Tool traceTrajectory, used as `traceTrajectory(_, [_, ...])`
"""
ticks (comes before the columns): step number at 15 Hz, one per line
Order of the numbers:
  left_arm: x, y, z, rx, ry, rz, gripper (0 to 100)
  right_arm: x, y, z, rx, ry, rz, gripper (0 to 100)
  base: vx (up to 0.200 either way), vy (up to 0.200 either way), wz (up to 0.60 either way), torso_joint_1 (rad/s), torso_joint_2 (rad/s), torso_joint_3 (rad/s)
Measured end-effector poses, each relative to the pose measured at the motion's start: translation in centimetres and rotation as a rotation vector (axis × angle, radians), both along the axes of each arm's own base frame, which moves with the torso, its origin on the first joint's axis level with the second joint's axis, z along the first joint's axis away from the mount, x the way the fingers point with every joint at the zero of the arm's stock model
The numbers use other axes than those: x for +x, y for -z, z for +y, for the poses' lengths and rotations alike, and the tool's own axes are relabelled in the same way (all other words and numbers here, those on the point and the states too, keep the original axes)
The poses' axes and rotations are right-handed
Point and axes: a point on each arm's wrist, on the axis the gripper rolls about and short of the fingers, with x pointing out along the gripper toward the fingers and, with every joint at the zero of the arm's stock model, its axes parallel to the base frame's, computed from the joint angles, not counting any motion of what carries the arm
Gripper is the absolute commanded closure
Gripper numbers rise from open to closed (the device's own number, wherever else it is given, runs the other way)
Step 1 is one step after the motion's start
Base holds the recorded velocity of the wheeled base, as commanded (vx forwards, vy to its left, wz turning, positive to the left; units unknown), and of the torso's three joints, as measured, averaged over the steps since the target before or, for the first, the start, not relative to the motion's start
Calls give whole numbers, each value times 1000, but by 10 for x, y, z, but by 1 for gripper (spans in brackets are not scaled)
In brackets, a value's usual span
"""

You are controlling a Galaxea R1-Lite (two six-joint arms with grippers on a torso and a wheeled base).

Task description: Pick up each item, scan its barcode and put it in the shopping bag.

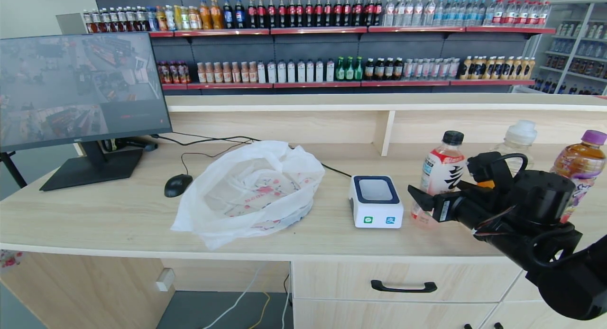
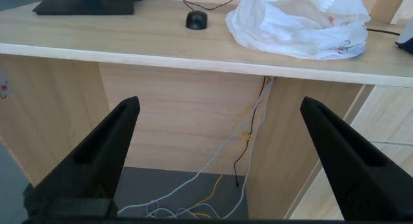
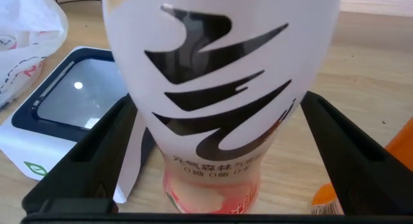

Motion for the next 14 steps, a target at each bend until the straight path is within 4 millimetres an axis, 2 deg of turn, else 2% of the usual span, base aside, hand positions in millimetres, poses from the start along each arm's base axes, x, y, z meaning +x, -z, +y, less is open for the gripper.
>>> traceTrajectory(5, [0,0,0,0,0,0,0,8,2,2,1,0,-37,0,0,0,0,0,0,0])
traceTrajectory(14, [0,0,0,0,0,0,0,10,3,5,0,8,-45,0,0,0,0,0,0,0])
